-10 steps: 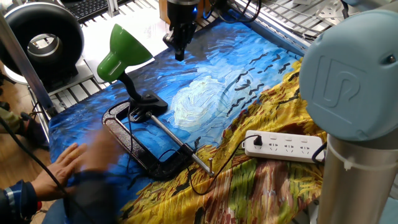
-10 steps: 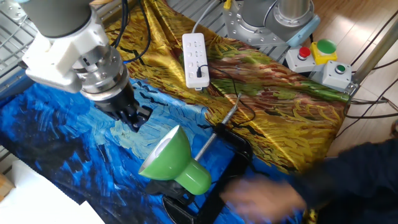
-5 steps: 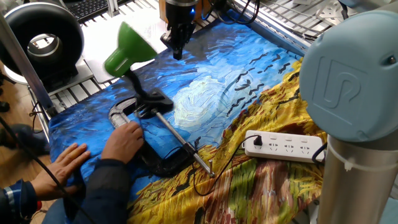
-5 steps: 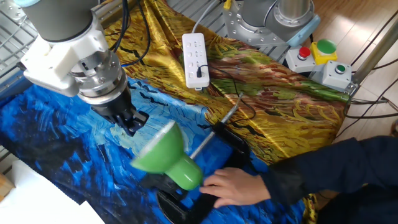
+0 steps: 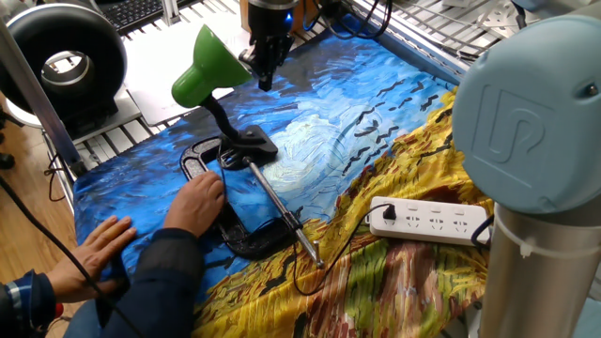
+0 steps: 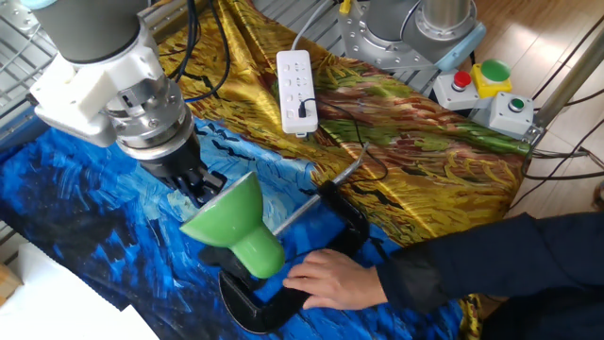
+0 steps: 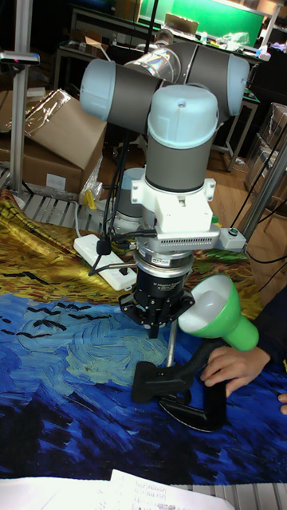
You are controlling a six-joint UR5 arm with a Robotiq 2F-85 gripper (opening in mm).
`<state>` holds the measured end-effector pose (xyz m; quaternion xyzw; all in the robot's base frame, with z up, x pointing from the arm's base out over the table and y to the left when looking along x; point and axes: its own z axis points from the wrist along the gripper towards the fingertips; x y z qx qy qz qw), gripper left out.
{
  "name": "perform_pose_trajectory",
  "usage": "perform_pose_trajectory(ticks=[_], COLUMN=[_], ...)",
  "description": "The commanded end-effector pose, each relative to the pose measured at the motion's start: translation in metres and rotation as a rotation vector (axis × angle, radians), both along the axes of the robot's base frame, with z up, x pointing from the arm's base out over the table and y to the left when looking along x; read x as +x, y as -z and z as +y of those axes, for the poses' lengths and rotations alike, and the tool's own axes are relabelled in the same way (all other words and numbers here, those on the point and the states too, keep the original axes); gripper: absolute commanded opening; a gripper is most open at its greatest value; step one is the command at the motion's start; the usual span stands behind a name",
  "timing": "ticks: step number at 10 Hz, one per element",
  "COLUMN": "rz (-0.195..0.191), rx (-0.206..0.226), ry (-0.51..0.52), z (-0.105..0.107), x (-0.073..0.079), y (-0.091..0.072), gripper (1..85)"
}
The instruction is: Turn on the desk lamp by pressing the button
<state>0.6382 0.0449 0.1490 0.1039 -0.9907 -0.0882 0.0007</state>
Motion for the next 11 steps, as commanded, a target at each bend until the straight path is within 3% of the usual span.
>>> perform_pose_trajectory(ticks=[1, 2, 3, 5, 6, 8, 9, 11], rz=[-0.007, -0.009, -0.013, -0.014, -0.019, -0.073, -0.075, -0.129], rx=[0.036, 0.079, 0.064, -0.007, -0.015, -0.019, -0.015, -0.038], ry=[-0.043, -0.094, -0.173, -0.282, -0.354, -0.497, -0.510, -0.583], z=[0.008, 0.019, 0.014, -0.005, -0.008, -0.009, -0.008, -0.011], x=[0.000, -0.003, -0.006, -0.009, -0.010, -0.002, -0.002, 0.010], y=[-0.003, -0.006, -0.005, -0.001, 0.000, 0.000, 0.000, 0.000], gripper=[1.0, 1.0, 1.0, 1.0, 1.0, 1.0, 1.0, 1.0])
